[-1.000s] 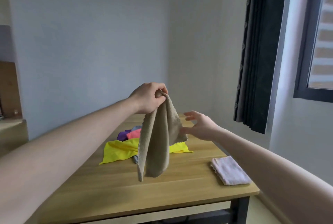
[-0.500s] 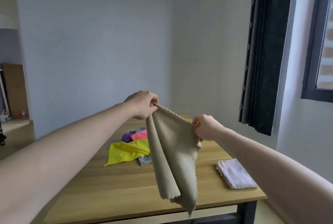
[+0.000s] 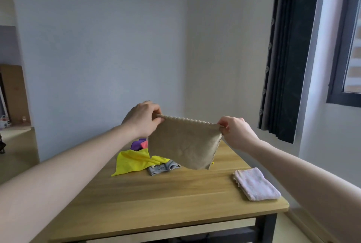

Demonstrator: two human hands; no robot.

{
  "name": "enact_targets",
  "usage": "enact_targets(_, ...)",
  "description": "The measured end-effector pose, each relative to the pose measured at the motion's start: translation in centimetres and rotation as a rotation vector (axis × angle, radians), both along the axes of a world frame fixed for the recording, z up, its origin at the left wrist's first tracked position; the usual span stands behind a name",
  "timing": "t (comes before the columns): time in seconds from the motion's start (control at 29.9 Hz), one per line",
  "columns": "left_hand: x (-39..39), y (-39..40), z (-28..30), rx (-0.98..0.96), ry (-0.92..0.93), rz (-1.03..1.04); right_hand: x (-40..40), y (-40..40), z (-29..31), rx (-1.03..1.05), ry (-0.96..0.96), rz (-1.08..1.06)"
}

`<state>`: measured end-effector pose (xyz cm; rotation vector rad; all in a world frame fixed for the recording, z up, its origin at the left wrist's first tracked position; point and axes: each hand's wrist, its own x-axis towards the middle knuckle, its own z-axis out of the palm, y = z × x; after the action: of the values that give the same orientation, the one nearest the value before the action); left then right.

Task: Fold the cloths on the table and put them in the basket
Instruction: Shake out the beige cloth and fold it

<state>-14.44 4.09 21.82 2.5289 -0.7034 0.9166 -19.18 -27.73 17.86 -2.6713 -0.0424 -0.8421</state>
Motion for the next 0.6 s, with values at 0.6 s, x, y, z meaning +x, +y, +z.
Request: enact_targets(0.6, -8.3, 3.1, -17.2, 0.428, 0.559, -0.046, -6.9, -1.6, -15.0, -0.197, 0.391, 0.185)
